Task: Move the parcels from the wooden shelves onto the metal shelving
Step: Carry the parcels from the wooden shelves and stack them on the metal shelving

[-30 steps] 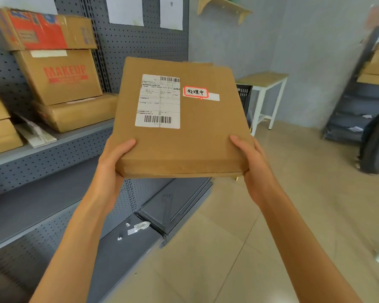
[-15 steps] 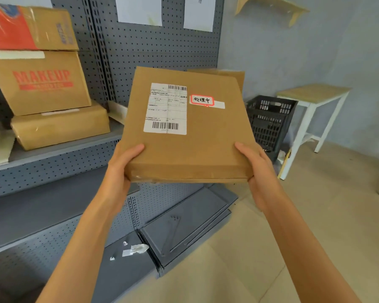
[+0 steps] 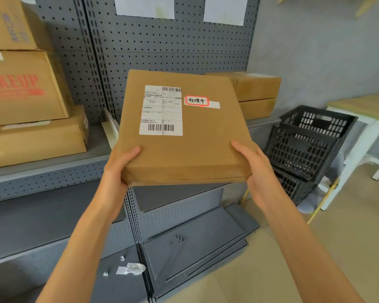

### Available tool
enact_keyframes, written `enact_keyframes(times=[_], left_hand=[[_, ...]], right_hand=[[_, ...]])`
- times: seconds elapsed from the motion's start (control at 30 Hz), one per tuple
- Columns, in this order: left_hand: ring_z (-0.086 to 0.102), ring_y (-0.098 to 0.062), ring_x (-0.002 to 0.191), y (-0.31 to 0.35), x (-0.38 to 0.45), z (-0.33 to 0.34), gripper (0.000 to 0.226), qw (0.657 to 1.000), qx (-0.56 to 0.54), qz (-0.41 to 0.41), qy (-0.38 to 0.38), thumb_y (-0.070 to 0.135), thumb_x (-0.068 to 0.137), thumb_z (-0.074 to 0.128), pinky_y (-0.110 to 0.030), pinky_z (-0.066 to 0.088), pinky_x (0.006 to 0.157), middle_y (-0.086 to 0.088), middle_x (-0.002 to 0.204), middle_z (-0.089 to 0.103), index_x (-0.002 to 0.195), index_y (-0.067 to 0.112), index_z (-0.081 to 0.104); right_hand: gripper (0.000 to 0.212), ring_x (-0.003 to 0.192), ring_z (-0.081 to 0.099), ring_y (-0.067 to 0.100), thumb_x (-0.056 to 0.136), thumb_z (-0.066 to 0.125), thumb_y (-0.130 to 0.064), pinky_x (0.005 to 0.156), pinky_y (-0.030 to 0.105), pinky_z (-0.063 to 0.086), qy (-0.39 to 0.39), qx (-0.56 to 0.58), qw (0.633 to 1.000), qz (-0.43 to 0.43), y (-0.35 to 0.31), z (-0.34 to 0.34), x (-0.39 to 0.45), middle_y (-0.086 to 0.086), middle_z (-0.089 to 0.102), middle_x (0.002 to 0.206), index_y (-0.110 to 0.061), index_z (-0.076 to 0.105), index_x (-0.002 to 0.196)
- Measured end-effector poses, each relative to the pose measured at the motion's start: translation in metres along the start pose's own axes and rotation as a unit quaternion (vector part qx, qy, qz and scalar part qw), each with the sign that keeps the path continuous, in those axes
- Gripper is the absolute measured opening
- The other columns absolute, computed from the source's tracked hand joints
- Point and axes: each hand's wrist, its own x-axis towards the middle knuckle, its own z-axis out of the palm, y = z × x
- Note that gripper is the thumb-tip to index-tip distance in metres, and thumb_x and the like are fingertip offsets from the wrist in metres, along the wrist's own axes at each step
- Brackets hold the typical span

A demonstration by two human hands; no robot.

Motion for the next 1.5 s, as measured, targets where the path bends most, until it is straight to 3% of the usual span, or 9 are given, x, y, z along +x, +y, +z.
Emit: enact_keyframes(times=[0.1,0.33,0.57,0.67,0.87,1.0,1.27,1.37,1.5], left_hand=[[0.060,-0.007,0.110,-0.012,0.036,0.010,0.062,1.000,0.006,0.013,0.008,0.037,0.073,0.061,-0.029,0.046,0.084,0.011,0.121,0.065,0.134,0.026,0.051],[0.061,-0.009,0.107,-0.031,0.121,0.037,0.062,0.998,-0.011,0.012,0.057,0.036,0.070,0.061,-0.033,0.048,0.085,0.010,0.116,0.066,0.130,0.024,0.054],[0.061,-0.007,0.107,-0.044,0.180,0.063,0.058,0.995,0.000,0.012,0.097,0.035,0.071,0.061,-0.026,0.046,0.079,0.010,0.115,0.067,0.128,0.024,0.055],[0.062,-0.005,0.104,-0.049,0.198,0.070,0.057,0.991,0.008,0.024,0.135,0.036,0.071,0.060,-0.023,0.045,0.078,0.012,0.112,0.068,0.127,0.024,0.056],[0.058,-0.013,0.114,-0.062,0.223,0.084,0.058,0.975,0.055,0.034,0.213,0.043,0.074,0.060,-0.037,0.044,0.095,0.009,0.120,0.065,0.130,0.029,0.053],[0.058,-0.014,0.114,-0.071,0.235,0.087,0.052,0.964,0.077,0.028,0.253,0.045,0.076,0.058,-0.043,0.041,0.102,0.010,0.119,0.066,0.126,0.032,0.055],[0.064,-0.012,0.099,-0.074,0.262,0.083,0.023,0.948,0.066,-0.012,0.312,0.034,0.087,0.055,-0.034,0.046,0.087,0.007,0.105,0.072,0.106,0.030,0.067],[0.063,-0.015,0.100,-0.073,0.268,0.073,0.020,0.938,0.047,-0.037,0.341,0.035,0.086,0.058,-0.034,0.045,0.090,0.005,0.105,0.071,0.103,0.029,0.065],[0.061,-0.016,0.095,-0.075,0.273,0.064,0.016,0.933,0.051,-0.067,0.349,0.037,0.084,0.060,-0.036,0.044,0.091,0.003,0.100,0.069,0.098,0.029,0.063]], right_hand=[[0.042,0.104,0.064,0.010,0.082,0.070,-0.032,0.096,0.036,0.049,-0.012,-0.008,1.000,0.000,0.003,-0.002,0.046,-0.011,0.070,0.110,-0.030,0.059,0.123],[0.038,0.106,0.063,0.009,0.082,0.070,-0.031,0.102,0.039,0.045,-0.053,-0.013,0.999,0.001,-0.004,0.001,0.147,-0.015,0.069,0.109,-0.034,0.057,0.118],[0.058,0.114,0.056,0.012,0.077,0.073,-0.039,0.105,0.039,0.042,-0.078,-0.037,0.996,0.022,-0.001,0.000,0.234,-0.011,0.060,0.124,-0.034,0.051,0.130],[0.055,0.114,0.055,0.011,0.081,0.070,-0.038,0.104,0.039,0.043,-0.113,-0.051,0.992,0.029,0.003,0.006,0.268,-0.012,0.061,0.122,-0.034,0.050,0.132],[0.063,0.117,0.054,0.013,0.076,0.073,-0.042,0.107,0.042,0.039,-0.183,-0.055,0.979,0.074,0.014,0.012,0.329,-0.013,0.061,0.123,-0.038,0.048,0.133],[0.068,0.117,0.053,0.012,0.074,0.074,-0.043,0.108,0.041,0.037,-0.212,-0.066,0.970,0.096,0.024,0.020,0.355,-0.014,0.061,0.122,-0.036,0.047,0.135],[0.052,0.112,0.056,0.008,0.080,0.069,-0.044,0.106,0.039,0.038,-0.242,-0.099,0.958,0.113,0.036,0.038,0.376,-0.018,0.063,0.117,-0.039,0.051,0.129],[0.043,0.108,0.056,0.004,0.085,0.066,-0.040,0.101,0.033,0.041,-0.252,-0.111,0.956,0.103,0.038,0.044,0.375,-0.019,0.062,0.116,-0.041,0.048,0.125],[0.053,0.114,0.053,0.009,0.085,0.063,-0.045,0.102,0.036,0.041,-0.245,-0.126,0.954,0.116,0.042,0.049,0.374,-0.015,0.058,0.124,-0.039,0.044,0.134]])
